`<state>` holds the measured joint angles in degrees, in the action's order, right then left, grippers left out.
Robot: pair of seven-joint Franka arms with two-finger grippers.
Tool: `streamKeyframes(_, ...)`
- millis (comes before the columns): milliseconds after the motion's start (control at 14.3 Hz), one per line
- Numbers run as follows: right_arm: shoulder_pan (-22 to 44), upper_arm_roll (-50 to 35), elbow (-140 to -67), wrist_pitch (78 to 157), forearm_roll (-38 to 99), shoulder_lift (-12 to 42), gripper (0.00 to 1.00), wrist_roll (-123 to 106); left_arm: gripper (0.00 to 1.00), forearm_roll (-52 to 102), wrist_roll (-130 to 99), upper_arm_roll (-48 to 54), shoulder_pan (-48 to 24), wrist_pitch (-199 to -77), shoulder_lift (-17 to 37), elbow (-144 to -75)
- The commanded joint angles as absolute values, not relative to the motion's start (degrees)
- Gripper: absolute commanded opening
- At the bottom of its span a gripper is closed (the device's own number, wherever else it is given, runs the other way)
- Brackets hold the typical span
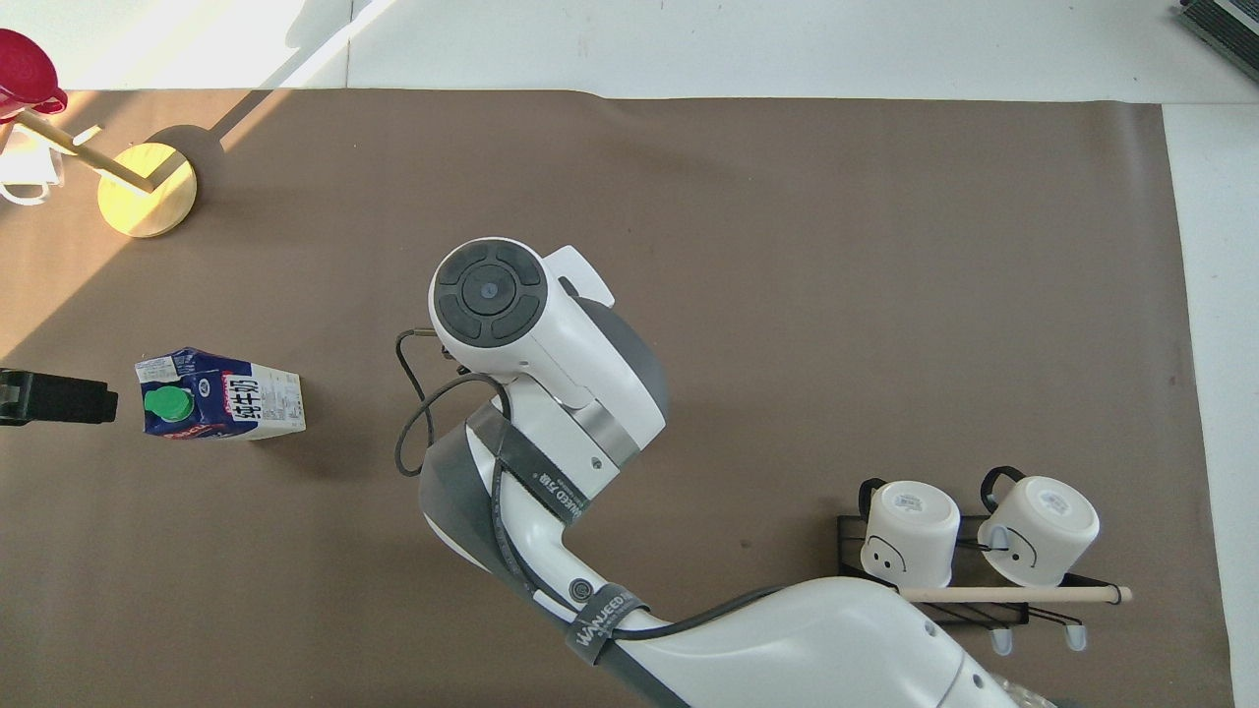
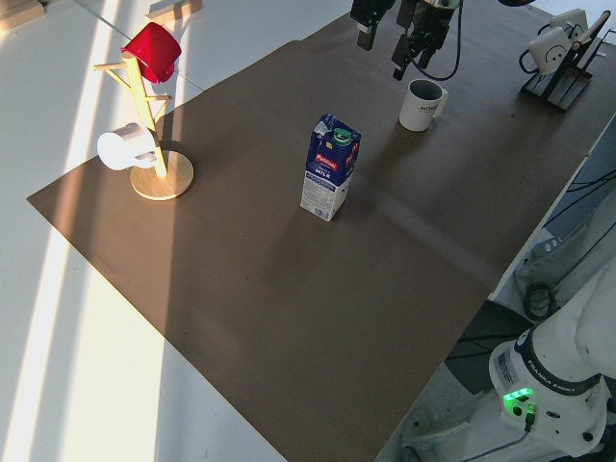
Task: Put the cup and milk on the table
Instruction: 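Carry the mug toward the table centre and set it down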
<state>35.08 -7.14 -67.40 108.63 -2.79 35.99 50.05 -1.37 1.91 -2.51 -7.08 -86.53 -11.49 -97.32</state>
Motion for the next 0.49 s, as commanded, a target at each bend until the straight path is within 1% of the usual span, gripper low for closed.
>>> streamKeyframes(0, 30.9, -7.9, -74.6, 108.5, -2.4, 27.7, 1.0, 50.5, 1.0, -2.8, 1.6, -2.7, -7.3, -85.3, -11.7, -96.7)
streamKeyframes(140, 26.3, -8.0, -80.5, 108.5, -2.4, 20.8, 1.0, 48.5, 1.0, -3.0, 1.4, -2.7, -7.2, -85.2, -11.7, -96.6)
streamKeyframes(280, 22.9, -7.9, -83.5, 108.4, -2.5, 16.9, 1.0, 46.9, 1.0, -2.9, 1.3, -2.8, -7.2, -84.5, -11.9, -96.7)
streamKeyframes(420, 19.2, -7.8, -85.2, 108.3, -2.9, 14.4, 1.0, 46.5, 1.0, -2.8, 2.0, -3.0, -6.8, -85.1, -12.6, -98.3)
